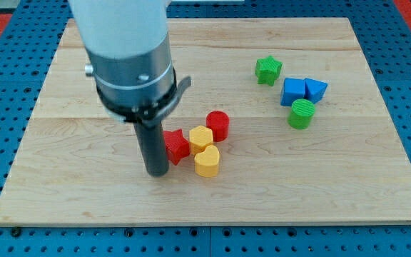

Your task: Move the green circle upwards slightly

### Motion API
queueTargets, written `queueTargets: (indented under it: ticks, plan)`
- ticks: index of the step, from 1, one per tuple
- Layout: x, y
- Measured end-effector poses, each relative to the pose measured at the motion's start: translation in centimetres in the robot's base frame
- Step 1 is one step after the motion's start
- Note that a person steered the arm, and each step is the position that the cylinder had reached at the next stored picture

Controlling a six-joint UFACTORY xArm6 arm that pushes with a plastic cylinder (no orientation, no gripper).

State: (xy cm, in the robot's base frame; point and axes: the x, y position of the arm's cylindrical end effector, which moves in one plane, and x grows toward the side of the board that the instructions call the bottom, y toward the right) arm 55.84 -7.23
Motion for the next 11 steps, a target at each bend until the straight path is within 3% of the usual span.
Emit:
queueTargets:
  ticks: [1,2,3,8,11]
  plan:
    - [3.3,5.4]
    - [3.1,16.5]
    - [-0.1,20.8]
    - [-5.6,23.1]
    - [-13.0,21.7]
